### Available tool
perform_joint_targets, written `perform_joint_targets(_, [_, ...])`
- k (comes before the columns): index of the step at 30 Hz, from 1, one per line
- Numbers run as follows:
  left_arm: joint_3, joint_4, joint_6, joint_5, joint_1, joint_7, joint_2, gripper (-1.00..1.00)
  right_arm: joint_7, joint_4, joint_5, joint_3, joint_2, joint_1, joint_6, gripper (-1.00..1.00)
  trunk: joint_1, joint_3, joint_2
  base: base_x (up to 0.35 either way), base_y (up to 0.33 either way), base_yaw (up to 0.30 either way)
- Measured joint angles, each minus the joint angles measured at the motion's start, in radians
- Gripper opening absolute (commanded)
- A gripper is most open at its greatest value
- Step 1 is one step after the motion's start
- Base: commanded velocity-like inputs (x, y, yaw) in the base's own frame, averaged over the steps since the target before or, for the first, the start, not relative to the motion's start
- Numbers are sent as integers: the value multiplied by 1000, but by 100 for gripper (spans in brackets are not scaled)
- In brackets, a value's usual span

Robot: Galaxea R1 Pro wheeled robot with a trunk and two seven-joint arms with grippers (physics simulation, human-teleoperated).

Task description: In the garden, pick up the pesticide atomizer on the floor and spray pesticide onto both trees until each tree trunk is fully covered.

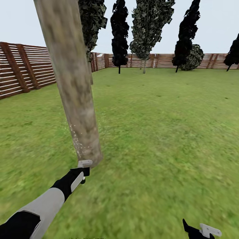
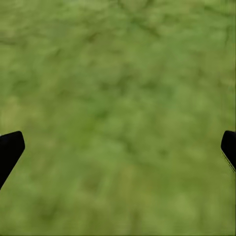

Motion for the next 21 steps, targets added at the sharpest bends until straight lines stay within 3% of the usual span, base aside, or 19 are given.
perform_joint_targets(11, [0,2,-2,0,0,0,-2,-100,-1,0,0,0,1,0,0,100,0,0,0,0,-275,273])
perform_joint_targets(16, [0,4,-2,1,0,1,-2,-100,0,0,0,0,1,0,0,100,0,0,0,0,-275,41])
perform_joint_targets(21, [0,5,-1,6,0,1,-2,-100,0,0,0,0,1,0,0,100,0,0,0,27,-275,240])
